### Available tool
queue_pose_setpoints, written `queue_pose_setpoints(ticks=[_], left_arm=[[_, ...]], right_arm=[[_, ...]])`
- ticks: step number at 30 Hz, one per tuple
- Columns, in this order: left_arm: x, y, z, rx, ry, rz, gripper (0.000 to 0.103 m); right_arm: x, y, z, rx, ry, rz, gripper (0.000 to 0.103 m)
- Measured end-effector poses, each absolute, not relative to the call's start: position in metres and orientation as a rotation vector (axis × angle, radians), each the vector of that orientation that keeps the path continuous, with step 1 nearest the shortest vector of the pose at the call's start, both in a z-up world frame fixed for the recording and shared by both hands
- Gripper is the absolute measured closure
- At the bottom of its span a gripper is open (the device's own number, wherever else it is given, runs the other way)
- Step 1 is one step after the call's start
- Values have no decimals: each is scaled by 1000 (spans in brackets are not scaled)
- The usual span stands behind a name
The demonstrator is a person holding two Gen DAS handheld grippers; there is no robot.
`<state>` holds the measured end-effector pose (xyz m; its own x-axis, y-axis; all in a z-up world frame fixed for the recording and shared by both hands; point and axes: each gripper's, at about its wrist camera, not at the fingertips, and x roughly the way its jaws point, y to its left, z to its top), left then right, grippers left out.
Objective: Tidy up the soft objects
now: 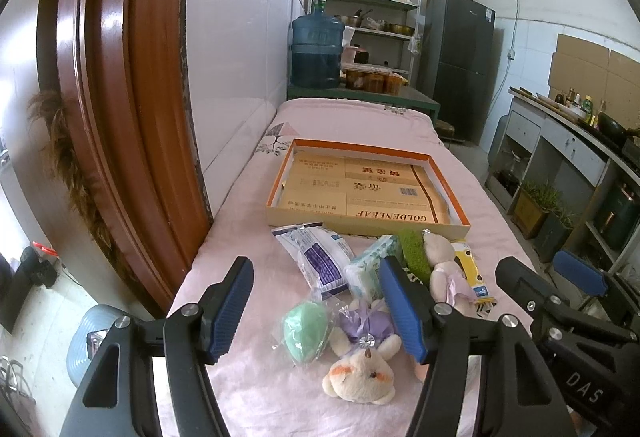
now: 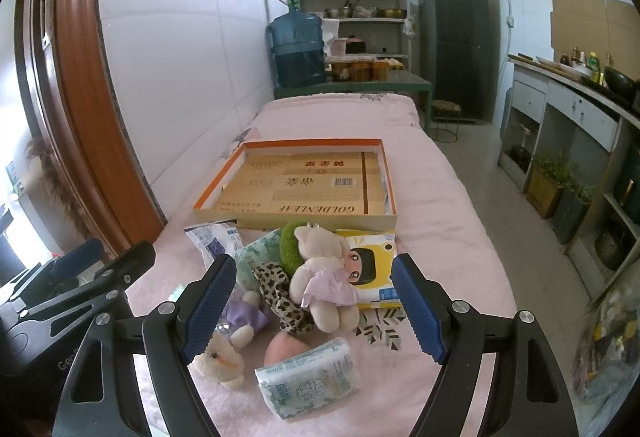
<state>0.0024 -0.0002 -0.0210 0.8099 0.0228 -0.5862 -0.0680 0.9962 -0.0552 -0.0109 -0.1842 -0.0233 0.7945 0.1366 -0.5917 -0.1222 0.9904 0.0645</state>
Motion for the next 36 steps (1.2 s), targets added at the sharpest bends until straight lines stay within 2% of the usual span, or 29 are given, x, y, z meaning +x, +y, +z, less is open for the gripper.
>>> queue_pose_setpoints(ticks=[21, 36], left_arm=[[-1, 4, -31, -79, 629, 53, 38], [5, 64, -52, -212, 647, 73, 38]], right_arm=[[-11, -181, -25, 17, 644, 137, 22], [2, -196, -52, 48, 716, 107, 22]])
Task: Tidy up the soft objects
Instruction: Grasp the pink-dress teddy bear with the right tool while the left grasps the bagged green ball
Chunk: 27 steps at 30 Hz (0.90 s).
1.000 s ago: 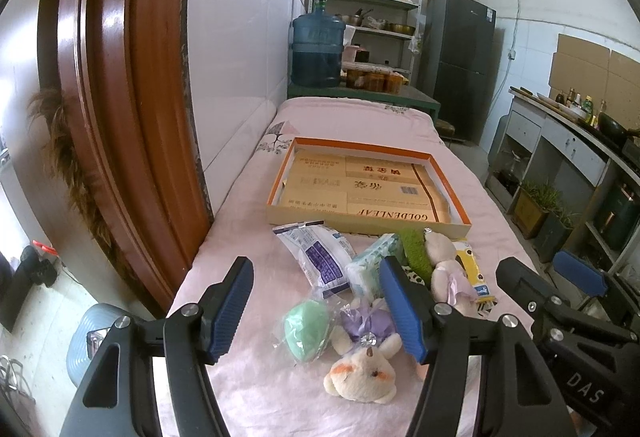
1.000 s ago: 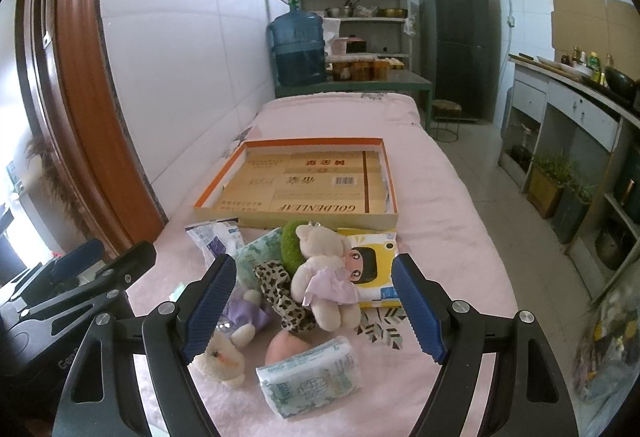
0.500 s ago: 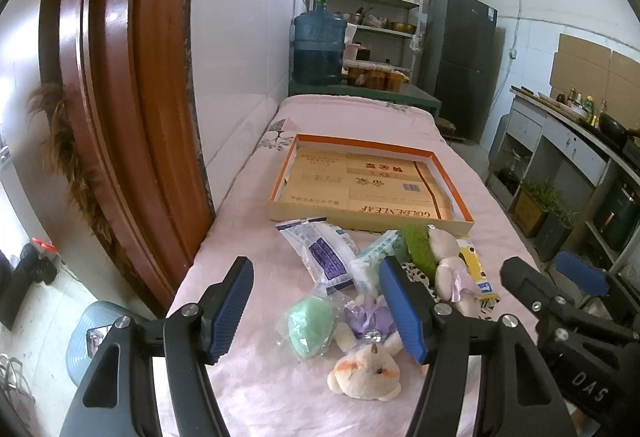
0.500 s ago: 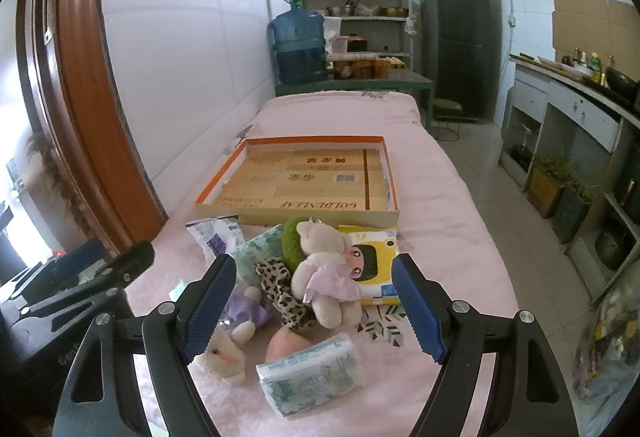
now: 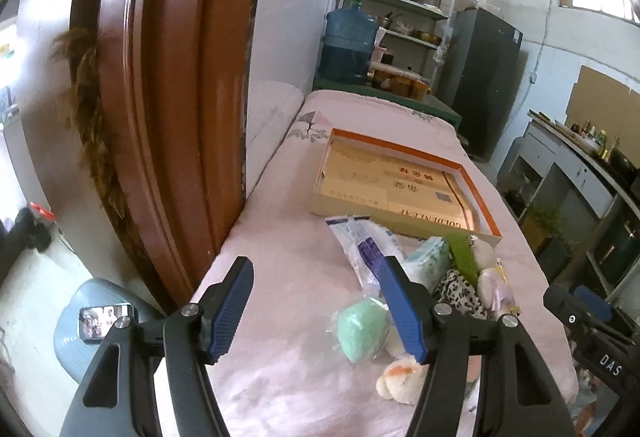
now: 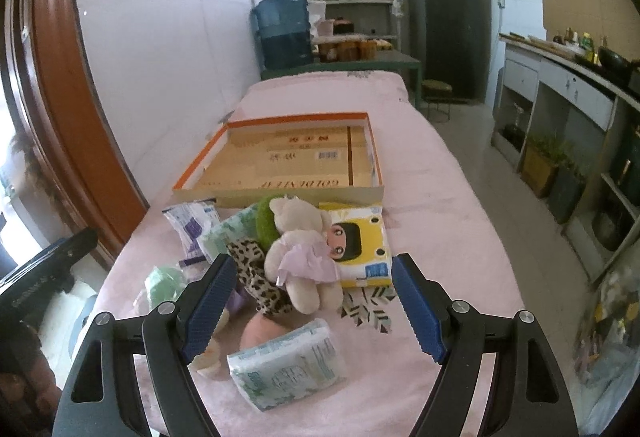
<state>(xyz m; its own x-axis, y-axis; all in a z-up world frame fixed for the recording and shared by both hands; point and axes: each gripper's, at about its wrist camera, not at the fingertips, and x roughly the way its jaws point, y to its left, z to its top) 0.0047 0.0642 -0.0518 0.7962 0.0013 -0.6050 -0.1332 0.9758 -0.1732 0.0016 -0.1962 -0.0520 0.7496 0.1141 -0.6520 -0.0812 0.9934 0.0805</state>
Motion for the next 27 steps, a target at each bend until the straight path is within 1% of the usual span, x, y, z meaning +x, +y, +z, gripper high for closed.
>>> queue_pose_setpoints(ticks=[15, 27], left_arm=[[31, 38, -91, -183, 739, -96, 40], [51, 43, -121, -213, 815, -109, 40]], right_arm=[[27, -188, -84, 77, 814, 169, 22], [51, -189, -98, 86, 849, 170, 22]])
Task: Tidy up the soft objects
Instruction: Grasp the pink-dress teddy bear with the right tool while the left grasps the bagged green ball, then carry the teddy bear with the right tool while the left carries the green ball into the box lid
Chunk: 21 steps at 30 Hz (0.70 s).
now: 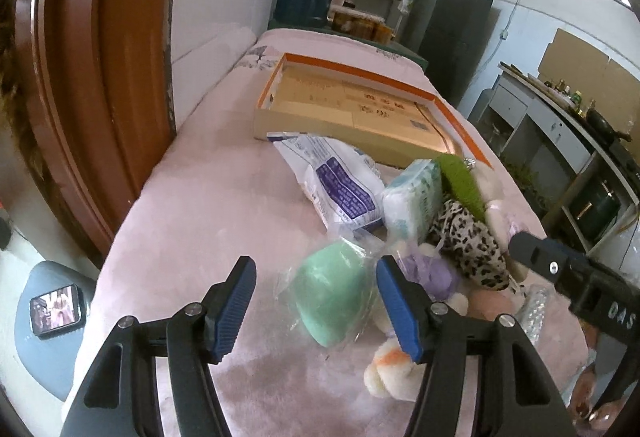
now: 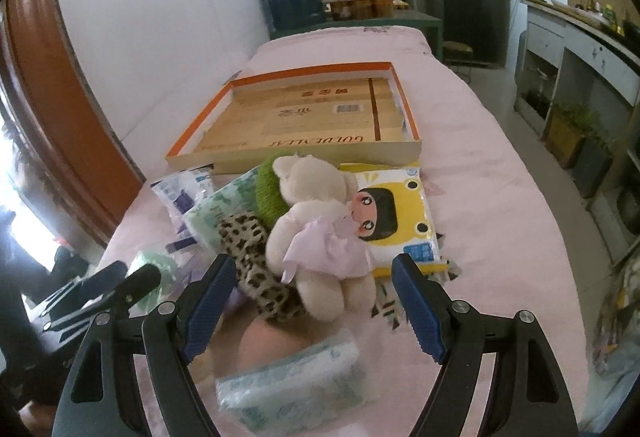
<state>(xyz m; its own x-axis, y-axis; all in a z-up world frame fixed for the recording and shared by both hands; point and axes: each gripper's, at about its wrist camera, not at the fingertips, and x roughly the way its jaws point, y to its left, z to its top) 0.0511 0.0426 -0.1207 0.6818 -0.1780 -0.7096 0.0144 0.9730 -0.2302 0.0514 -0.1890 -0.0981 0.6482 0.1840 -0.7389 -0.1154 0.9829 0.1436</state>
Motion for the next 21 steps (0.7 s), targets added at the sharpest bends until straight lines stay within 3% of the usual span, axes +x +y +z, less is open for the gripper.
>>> queue_pose_setpoints(ticks=[3, 7, 9, 12, 21], left_arm=[[54, 42, -124, -223, 816, -125, 40], [58, 42, -131, -244, 836, -154, 49], [59, 44, -134, -271, 839, -172, 54], [61, 48, -137, -311, 845, -195, 58], [58, 45, -132, -291, 813, -174, 61]], right_arm=[[61, -192, -102, 96, 858, 185, 22], [70, -197, -110, 128, 901, 225, 24], [75, -200, -116, 161, 926, 249, 36], [76, -202, -123, 188, 951, 272, 45], [69, -206, -117, 204, 921, 313, 57]])
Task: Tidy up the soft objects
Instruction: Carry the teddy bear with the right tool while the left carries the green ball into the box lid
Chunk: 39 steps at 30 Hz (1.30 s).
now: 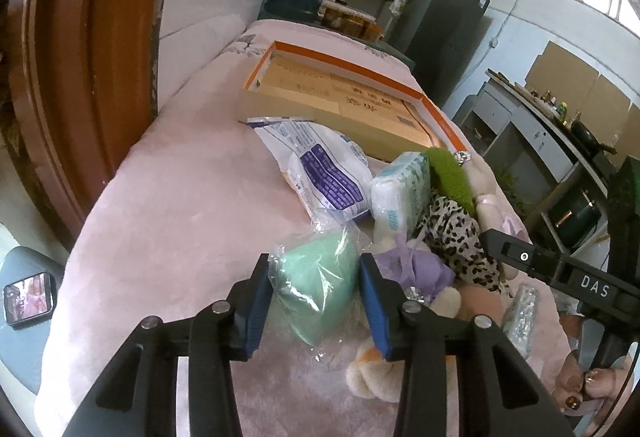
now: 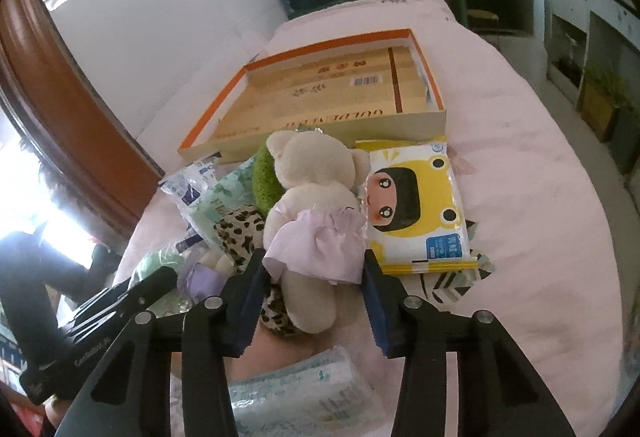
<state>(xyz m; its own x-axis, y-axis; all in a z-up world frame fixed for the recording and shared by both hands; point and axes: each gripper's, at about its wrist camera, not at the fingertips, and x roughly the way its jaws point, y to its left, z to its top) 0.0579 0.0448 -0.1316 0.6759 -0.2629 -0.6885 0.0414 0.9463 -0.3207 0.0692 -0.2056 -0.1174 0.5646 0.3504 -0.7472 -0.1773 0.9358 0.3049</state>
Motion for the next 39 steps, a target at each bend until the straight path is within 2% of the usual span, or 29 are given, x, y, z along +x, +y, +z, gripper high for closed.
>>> queue_pose_setpoints(ticks=[22, 39], left_arm=[[56, 43, -82, -250, 711, -164, 61], [127, 27, -18, -186, 651, -135, 61]], right_arm=[[52, -216, -66, 132, 787, 309, 57], [105, -216, -13, 11, 684, 320, 57]])
